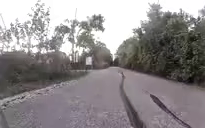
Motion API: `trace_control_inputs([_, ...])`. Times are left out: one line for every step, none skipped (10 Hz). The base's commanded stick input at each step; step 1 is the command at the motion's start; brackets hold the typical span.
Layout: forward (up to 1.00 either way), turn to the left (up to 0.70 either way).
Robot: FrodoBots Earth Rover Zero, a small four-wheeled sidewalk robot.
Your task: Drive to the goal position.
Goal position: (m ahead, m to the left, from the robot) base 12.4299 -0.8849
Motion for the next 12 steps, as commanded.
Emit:
trace_control_inputs([0.70,0.00])
trace_control_inputs([0.70,0.00])
trace_control_inputs([0.70,0.00])
trace_control_inputs([0.70,0.00])
trace_control_inputs([0.70,0.00])
trace_control_inputs([0.70,0.00])
trace_control_inputs([0.70,0.00])
trace_control_inputs([0.70,0.00])
trace_control_inputs([0.70,0.00])
trace_control_inputs([0.70,0.00])
trace_control_inputs([0.70,0.00])
trace_control_inputs([0.70,0.00])
